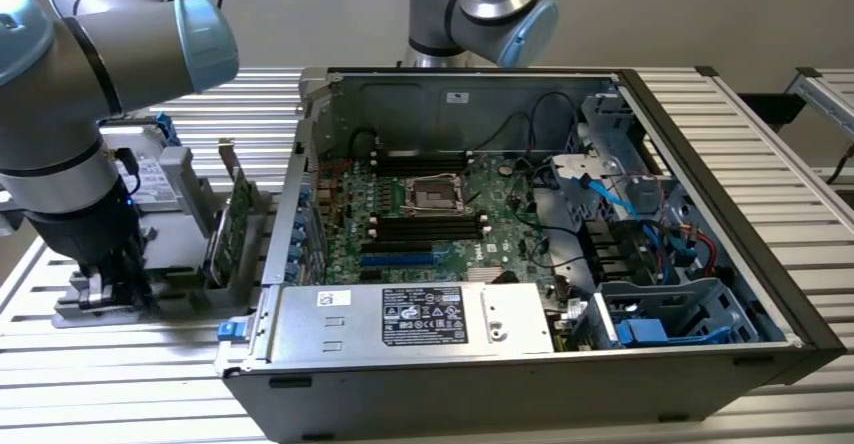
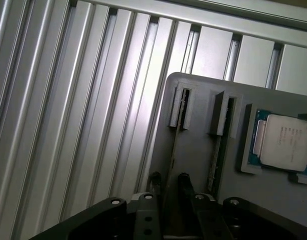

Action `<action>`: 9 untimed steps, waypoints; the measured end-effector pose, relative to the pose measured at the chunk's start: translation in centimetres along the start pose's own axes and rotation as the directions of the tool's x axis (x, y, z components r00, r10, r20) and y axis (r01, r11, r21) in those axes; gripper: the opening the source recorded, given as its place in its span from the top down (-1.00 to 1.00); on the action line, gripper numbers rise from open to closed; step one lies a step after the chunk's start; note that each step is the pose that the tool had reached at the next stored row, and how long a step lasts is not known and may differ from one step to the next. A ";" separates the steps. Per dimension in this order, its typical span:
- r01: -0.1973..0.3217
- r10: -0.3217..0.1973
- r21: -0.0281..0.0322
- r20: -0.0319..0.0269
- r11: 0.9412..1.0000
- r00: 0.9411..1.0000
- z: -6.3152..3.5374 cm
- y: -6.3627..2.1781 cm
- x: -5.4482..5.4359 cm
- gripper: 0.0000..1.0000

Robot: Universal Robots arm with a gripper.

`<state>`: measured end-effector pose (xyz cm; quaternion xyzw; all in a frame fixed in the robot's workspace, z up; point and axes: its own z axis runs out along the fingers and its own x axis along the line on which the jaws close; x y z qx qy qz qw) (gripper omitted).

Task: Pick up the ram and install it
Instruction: 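Pick up the ram and move it above insertion slot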

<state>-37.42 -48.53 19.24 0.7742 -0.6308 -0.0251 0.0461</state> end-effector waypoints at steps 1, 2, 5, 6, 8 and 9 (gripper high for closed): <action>-0.001 0.001 0.000 0.000 1.000 1.000 0.00 0.00 0.0 0.57; -0.003 0.003 0.000 0.000 1.000 1.000 0.00 0.00 0.0 0.57; -0.011 0.011 0.000 0.001 1.000 1.000 0.01 0.00 0.0 0.70; -0.014 0.014 0.000 0.001 1.000 1.000 0.01 0.00 0.0 0.70; -0.020 0.020 0.000 0.002 1.000 1.000 0.00 0.00 0.0 0.70; -0.025 0.025 0.000 0.003 1.000 1.000 0.00 0.00 0.0 0.70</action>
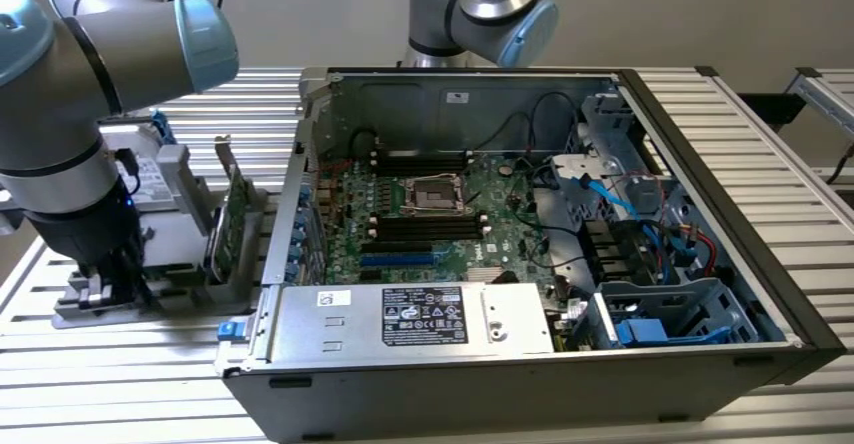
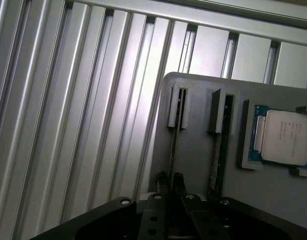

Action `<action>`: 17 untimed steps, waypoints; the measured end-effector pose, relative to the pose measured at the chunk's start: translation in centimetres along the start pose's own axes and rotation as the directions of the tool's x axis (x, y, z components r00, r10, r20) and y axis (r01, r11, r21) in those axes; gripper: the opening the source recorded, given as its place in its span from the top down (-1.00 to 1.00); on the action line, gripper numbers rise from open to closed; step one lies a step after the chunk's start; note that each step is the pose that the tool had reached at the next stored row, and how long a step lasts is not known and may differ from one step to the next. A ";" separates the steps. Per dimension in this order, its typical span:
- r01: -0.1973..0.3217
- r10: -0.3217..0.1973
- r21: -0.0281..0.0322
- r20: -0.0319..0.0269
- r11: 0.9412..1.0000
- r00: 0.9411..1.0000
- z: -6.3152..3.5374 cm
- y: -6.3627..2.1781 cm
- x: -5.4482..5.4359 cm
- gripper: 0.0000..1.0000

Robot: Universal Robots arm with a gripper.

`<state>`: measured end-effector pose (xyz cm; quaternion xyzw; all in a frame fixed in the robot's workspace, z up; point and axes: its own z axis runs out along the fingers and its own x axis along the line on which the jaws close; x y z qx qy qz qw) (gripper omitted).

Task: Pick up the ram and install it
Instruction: 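Pick up the ram and move it above insertion slot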

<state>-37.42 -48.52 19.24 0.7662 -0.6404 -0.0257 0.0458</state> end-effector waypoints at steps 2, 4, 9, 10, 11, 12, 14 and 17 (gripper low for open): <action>-0.014 0.014 0.000 0.001 1.000 1.000 0.00 0.00 0.0 0.70; -0.034 0.034 -0.001 0.004 0.999 0.999 0.00 0.00 0.0 0.70; -0.075 0.075 -0.002 0.008 0.997 0.997 0.00 0.00 0.0 0.70; -0.077 0.077 -0.002 0.008 0.997 0.997 0.00 0.00 0.0 0.70; -0.078 0.078 -0.002 0.008 0.997 0.997 0.00 0.00 0.0 0.70; -0.078 0.078 -0.002 0.008 0.997 0.997 0.01 0.00 0.0 0.70; -0.078 0.078 -0.002 0.008 0.997 0.997 -0.02 0.01 0.0 0.70; -0.078 0.078 -0.002 0.008 0.997 0.997 -0.25 0.03 0.0 0.70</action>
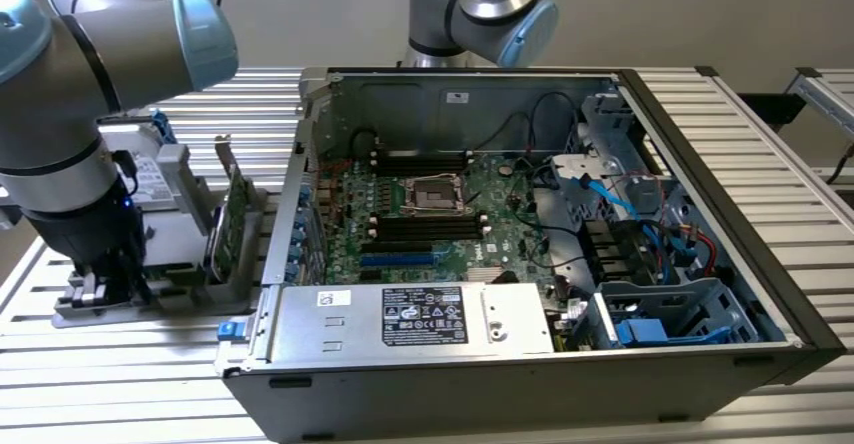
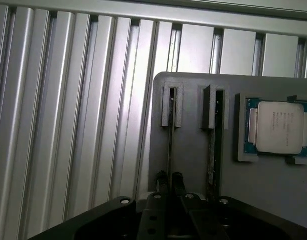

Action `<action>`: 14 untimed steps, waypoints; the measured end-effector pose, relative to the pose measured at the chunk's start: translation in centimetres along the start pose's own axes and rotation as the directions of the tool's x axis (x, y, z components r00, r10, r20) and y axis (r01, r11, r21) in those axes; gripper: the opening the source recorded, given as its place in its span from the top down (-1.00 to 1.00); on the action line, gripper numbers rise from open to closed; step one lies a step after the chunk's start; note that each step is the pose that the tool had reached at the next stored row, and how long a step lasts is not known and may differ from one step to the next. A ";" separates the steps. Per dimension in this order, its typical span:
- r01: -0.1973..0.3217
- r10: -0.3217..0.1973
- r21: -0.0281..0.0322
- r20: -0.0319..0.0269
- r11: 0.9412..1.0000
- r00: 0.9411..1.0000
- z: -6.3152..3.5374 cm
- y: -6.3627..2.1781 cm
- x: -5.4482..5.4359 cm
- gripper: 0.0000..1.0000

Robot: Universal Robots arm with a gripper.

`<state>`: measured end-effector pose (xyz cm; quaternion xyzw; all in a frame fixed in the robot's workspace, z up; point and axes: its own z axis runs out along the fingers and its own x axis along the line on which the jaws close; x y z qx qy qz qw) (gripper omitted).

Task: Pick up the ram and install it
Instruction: 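Pick up the ram and move it above insertion slot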

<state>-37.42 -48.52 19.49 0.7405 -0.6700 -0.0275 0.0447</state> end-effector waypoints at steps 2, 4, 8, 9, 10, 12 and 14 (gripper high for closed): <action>0.000 0.000 0.000 0.000 1.000 1.000 -0.11 0.01 0.0 0.70; 0.000 0.000 0.000 0.000 1.000 1.000 -0.17 0.02 0.0 0.70; 0.000 0.000 -0.007 0.001 1.000 1.000 -0.29 0.03 0.0 0.70; 0.000 0.000 -0.009 0.001 1.000 1.000 -0.33 0.04 0.0 0.70; 0.000 0.000 -0.012 0.001 1.000 1.000 -0.36 0.04 0.0 0.70; 0.001 -0.001 -0.017 0.002 1.000 1.000 -0.47 0.04 0.0 0.70; 0.001 -0.001 -0.021 0.002 1.000 1.000 -0.55 0.03 0.0 0.70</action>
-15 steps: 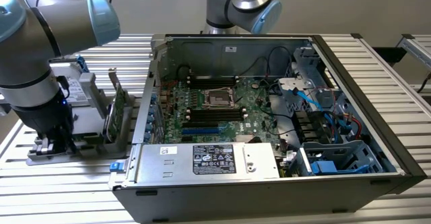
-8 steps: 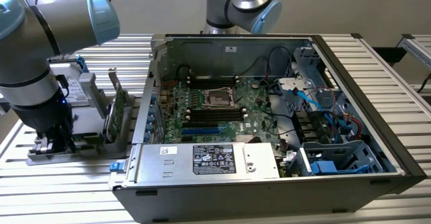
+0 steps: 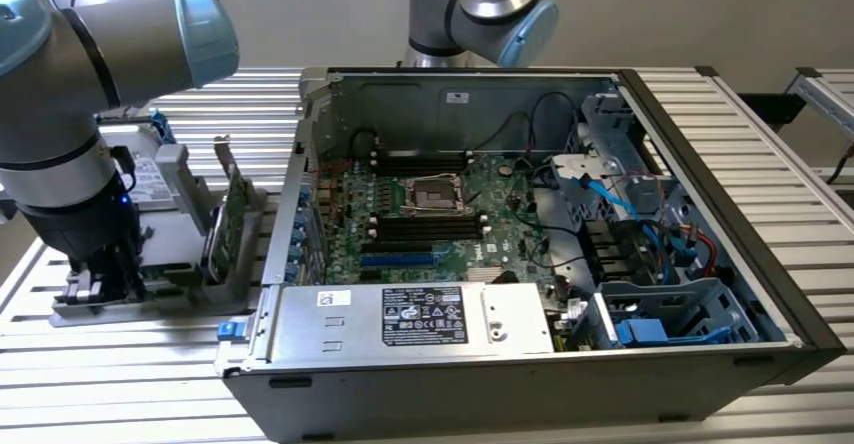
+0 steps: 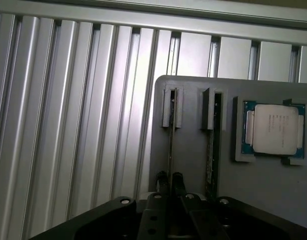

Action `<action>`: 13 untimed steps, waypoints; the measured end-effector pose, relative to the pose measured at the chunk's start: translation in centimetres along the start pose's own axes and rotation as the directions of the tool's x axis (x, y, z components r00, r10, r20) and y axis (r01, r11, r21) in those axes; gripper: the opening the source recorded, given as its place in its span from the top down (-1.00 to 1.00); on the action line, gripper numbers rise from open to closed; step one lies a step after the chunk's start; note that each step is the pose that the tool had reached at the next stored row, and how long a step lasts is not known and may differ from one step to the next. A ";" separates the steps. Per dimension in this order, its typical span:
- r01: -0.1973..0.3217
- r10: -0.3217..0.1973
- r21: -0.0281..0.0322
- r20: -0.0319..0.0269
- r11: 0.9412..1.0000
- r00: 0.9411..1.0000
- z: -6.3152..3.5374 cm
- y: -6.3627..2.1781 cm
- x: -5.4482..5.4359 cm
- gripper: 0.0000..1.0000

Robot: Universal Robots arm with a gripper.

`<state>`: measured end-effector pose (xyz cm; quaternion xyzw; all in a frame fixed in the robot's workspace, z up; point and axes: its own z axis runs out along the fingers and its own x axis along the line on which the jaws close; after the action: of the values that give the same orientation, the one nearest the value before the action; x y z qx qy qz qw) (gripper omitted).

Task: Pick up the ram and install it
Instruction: 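Pick up the ram and move it above insertion slot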

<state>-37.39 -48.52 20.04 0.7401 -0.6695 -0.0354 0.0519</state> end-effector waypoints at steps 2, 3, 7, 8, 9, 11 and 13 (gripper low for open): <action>0.000 0.000 -0.004 0.001 1.000 1.000 -0.07 -0.05 0.0 0.70; 0.000 0.000 -0.005 0.001 1.000 1.000 -0.15 -0.10 0.0 0.70; 0.000 0.000 -0.009 0.001 1.000 1.000 -0.38 -0.36 0.0 0.70; 0.000 0.000 -0.009 0.001 1.000 1.000 -0.46 -0.38 0.1 0.70; 0.000 0.000 -0.010 0.001 1.000 1.000 -0.58 -0.40 0.1 0.70; 0.000 0.000 -0.012 0.001 1.000 1.000 -0.96 -0.39 0.1 0.70; 0.000 0.000 -0.015 0.001 1.000 1.000 -1.40 -0.34 0.1 0.70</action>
<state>-36.88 -48.52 21.39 0.7398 -0.6691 -0.0410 0.0569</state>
